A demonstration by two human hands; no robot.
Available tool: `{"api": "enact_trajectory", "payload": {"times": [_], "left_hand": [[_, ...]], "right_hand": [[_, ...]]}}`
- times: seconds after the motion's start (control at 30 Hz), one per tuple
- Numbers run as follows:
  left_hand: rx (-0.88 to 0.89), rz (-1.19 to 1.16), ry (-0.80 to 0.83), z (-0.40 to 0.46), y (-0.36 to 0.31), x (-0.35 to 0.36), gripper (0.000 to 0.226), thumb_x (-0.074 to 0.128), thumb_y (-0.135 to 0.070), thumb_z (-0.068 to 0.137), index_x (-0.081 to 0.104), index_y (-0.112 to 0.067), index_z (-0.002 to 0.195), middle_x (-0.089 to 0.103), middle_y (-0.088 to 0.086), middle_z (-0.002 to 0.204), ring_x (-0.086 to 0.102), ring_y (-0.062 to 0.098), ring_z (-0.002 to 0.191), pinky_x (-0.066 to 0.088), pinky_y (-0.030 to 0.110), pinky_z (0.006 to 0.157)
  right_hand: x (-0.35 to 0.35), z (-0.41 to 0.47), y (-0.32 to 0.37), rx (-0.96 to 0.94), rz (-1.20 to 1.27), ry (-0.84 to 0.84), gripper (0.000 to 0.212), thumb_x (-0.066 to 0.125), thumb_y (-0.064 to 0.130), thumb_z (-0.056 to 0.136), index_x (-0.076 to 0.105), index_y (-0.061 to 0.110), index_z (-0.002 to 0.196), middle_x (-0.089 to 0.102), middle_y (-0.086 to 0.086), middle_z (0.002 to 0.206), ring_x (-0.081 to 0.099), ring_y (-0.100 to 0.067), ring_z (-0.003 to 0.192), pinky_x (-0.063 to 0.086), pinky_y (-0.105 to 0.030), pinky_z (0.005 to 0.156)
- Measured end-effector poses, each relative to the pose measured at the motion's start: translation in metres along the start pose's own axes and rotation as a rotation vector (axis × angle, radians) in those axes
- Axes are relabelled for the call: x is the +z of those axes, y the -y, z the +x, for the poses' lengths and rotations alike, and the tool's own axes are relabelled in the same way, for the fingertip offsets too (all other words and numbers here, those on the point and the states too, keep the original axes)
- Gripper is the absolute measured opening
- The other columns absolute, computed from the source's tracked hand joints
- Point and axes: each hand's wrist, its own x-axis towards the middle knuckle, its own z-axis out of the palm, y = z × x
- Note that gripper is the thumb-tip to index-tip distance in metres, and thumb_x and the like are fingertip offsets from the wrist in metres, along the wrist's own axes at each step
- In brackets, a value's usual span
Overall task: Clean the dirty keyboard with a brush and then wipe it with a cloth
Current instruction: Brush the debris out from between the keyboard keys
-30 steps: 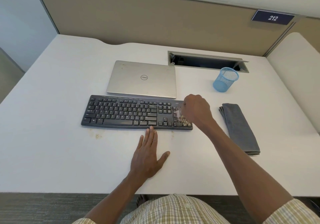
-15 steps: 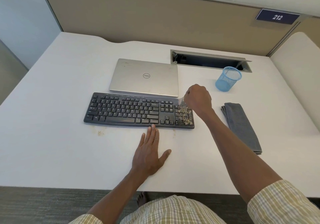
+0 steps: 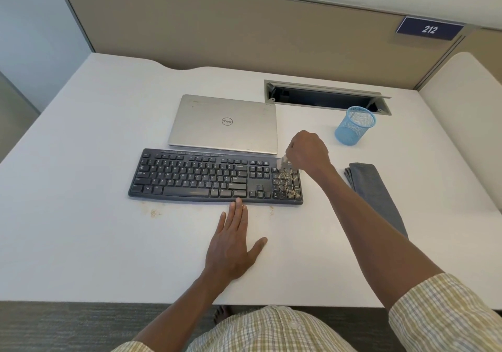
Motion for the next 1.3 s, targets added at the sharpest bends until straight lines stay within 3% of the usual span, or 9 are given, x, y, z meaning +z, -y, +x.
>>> {"api": "enact_trajectory", "payload": {"times": [0.17, 0.3, 0.47, 0.63, 0.73, 0.87, 0.97, 1.1, 1.3], "left_hand": [[-0.001, -0.006, -0.012, 0.000, -0.001, -0.001, 0.092, 0.024, -0.071, 0.100, 0.002, -0.007, 0.162, -0.014, 0.007, 0.168, -0.014, 0.021, 0.155, -0.008, 0.033, 0.124], [-0.003, -0.002, -0.012, 0.000, -0.001, 0.000, 0.092, 0.024, -0.071, 0.100, 0.003, -0.007, 0.162, -0.013, 0.007, 0.168, -0.013, 0.021, 0.155, -0.007, 0.034, 0.124], [-0.004, 0.006, -0.019, 0.001, 0.000, 0.001, 0.091, 0.023, -0.071, 0.100, 0.004, -0.006, 0.161, -0.011, 0.008, 0.168, -0.012, 0.022, 0.155, -0.006, 0.034, 0.124], [-0.001, 0.000, -0.010, 0.000, 0.000, 0.001, 0.091, 0.024, -0.070, 0.100, -0.002, -0.008, 0.161, -0.017, 0.007, 0.167, -0.016, 0.020, 0.155, -0.010, 0.032, 0.123], [-0.001, -0.007, -0.015, 0.000, -0.001, 0.000, 0.091, 0.024, -0.070, 0.100, -0.001, -0.007, 0.161, -0.015, 0.007, 0.168, -0.014, 0.020, 0.155, -0.009, 0.032, 0.123], [-0.004, -0.003, -0.018, 0.000, -0.001, 0.001, 0.091, 0.024, -0.070, 0.100, 0.000, -0.007, 0.161, -0.014, 0.008, 0.168, -0.013, 0.021, 0.155, -0.008, 0.033, 0.123], [0.000, -0.004, -0.008, 0.000, 0.000, 0.001, 0.091, 0.022, -0.071, 0.100, -0.003, -0.007, 0.161, -0.016, 0.007, 0.168, -0.015, 0.020, 0.155, -0.009, 0.032, 0.123], [-0.001, -0.005, -0.011, 0.000, -0.001, -0.001, 0.091, 0.024, -0.071, 0.100, -0.003, -0.008, 0.161, -0.016, 0.007, 0.167, -0.016, 0.020, 0.155, -0.011, 0.032, 0.122], [-0.003, -0.008, -0.014, 0.000, -0.001, -0.002, 0.091, 0.022, -0.071, 0.099, 0.000, -0.007, 0.161, -0.015, 0.008, 0.168, -0.014, 0.021, 0.155, -0.010, 0.033, 0.123]], "right_hand": [[0.003, 0.000, 0.000, -0.031, -0.057, 0.109, 0.015, 0.055, 0.003, 0.079, 0.068, 0.003, 0.087, 0.066, -0.007, 0.077, 0.064, -0.026, 0.072, 0.050, -0.029, 0.062], [0.002, 0.004, -0.001, -0.037, -0.059, 0.032, 0.010, 0.056, 0.004, 0.082, 0.066, 0.002, 0.084, 0.061, -0.006, 0.072, 0.060, -0.027, 0.068, 0.051, -0.031, 0.062], [0.004, 0.005, -0.004, -0.040, -0.072, 0.096, 0.011, 0.058, 0.007, 0.080, 0.067, 0.003, 0.084, 0.063, -0.006, 0.073, 0.063, -0.027, 0.070, 0.056, -0.033, 0.065], [0.006, 0.008, -0.001, -0.020, -0.004, 0.006, 0.013, 0.054, 0.006, 0.079, 0.066, 0.006, 0.076, 0.064, -0.005, 0.070, 0.062, -0.025, 0.066, 0.040, -0.023, 0.052], [0.008, 0.002, -0.006, 0.010, -0.015, 0.057, 0.009, 0.057, 0.005, 0.078, 0.066, 0.004, 0.078, 0.062, -0.006, 0.069, 0.062, -0.028, 0.068, 0.044, -0.027, 0.056], [0.003, 0.004, -0.012, 0.022, -0.040, -0.020, 0.010, 0.058, 0.006, 0.080, 0.059, 0.006, 0.070, 0.057, -0.004, 0.064, 0.056, -0.025, 0.061, 0.040, -0.025, 0.054], [0.010, 0.010, -0.008, -0.021, 0.010, -0.011, 0.019, 0.051, 0.011, 0.083, 0.070, 0.011, 0.078, 0.064, -0.002, 0.072, 0.059, -0.022, 0.064, 0.037, -0.023, 0.051], [0.015, 0.011, -0.032, 0.017, 0.024, 0.043, 0.020, 0.052, 0.010, 0.081, 0.071, 0.007, 0.078, 0.065, -0.003, 0.068, 0.058, -0.020, 0.062, 0.033, -0.020, 0.046], [0.001, 0.012, -0.061, 0.134, -0.052, -0.065, 0.017, 0.058, 0.016, 0.083, 0.070, 0.007, 0.091, 0.070, -0.008, 0.085, 0.062, -0.025, 0.073, 0.043, -0.028, 0.058]]}}
